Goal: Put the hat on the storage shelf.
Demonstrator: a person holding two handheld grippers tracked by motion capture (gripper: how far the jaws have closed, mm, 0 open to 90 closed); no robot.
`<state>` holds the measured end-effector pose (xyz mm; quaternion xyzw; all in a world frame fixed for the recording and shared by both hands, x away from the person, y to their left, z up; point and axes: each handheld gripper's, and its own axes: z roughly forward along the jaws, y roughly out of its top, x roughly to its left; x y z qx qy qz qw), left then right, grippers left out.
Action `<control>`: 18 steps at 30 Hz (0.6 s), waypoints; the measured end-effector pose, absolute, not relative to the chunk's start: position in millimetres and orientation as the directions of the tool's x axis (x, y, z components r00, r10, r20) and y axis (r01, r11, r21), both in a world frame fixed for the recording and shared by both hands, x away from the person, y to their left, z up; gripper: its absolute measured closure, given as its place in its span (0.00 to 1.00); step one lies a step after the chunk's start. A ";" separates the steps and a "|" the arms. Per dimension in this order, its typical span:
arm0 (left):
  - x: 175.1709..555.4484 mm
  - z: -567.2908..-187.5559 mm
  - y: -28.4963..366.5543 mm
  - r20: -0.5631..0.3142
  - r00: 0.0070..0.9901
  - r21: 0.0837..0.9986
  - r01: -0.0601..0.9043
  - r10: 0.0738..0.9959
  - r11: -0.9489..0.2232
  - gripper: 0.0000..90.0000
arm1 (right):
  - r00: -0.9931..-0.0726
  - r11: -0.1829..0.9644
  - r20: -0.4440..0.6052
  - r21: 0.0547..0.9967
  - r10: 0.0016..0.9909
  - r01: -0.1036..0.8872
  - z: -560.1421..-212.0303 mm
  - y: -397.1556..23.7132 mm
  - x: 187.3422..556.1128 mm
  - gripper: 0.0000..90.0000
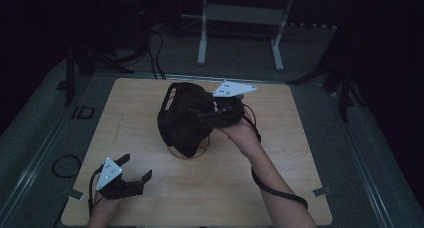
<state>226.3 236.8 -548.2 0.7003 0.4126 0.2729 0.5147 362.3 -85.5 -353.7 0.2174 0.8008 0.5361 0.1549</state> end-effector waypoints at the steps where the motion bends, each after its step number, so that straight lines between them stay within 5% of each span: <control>1: 226.4 -548.4 236.4 -0.042 0.510 0.945 0.299 0.859 -0.132 0.03 | -0.861 0.334 -0.016 0.925 0.508 0.180 -354.1 -86.8 362.2 0.26; 5: 226.3 -548.6 235.8 -0.038 0.512 0.945 0.298 0.858 -0.136 0.03 | -0.868 0.333 -0.008 0.925 0.496 0.181 -357.2 -92.2 360.9 0.15; 18: 226.0 -549.8 236.1 -0.038 0.520 0.943 0.302 0.853 -0.142 0.03 | -0.872 0.336 -0.018 0.927 0.489 0.169 -379.4 -119.8 353.6 0.14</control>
